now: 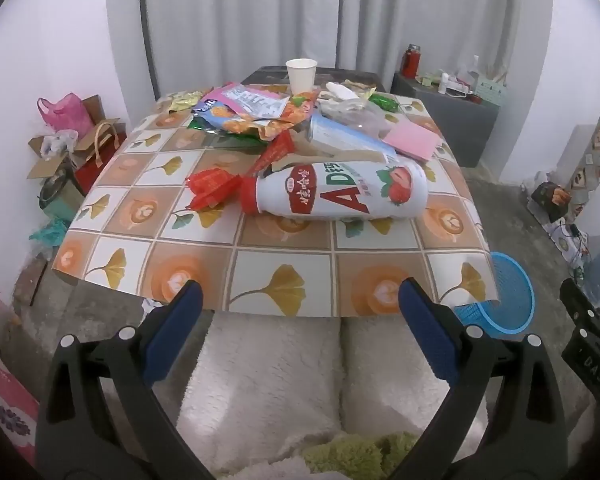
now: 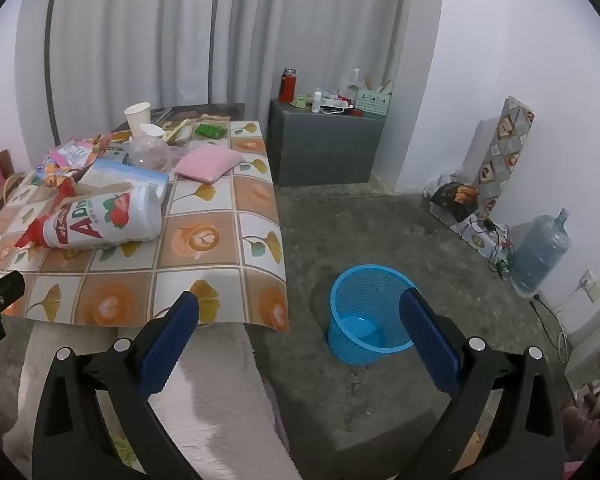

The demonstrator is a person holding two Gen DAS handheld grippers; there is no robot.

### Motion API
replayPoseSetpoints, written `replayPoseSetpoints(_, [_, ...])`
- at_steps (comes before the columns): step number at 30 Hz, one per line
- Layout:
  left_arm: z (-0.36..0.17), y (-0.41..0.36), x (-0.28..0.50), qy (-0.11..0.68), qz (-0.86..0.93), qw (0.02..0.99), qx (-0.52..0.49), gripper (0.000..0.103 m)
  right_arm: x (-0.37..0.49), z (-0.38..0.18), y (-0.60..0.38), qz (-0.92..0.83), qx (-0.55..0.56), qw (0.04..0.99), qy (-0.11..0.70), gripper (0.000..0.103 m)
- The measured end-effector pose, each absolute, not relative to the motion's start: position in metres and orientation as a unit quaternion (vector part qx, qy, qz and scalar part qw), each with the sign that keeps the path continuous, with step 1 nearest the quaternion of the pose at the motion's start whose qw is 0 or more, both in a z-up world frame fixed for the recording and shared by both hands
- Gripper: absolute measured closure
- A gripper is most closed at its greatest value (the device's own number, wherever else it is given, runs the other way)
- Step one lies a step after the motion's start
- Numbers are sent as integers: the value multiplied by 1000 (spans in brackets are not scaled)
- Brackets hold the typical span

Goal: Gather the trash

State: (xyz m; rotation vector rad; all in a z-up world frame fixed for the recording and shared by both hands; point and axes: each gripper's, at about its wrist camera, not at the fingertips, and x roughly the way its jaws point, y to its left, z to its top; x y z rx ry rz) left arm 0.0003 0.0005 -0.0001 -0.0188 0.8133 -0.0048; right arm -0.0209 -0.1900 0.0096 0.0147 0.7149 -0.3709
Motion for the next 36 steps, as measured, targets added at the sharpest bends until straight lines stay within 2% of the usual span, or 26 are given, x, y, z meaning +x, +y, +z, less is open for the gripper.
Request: replayPoseSetpoints(36, [-1, 6, -1, 393, 3, 920, -4, 9, -22, 6, -194, -184, 9, 918, 351, 5])
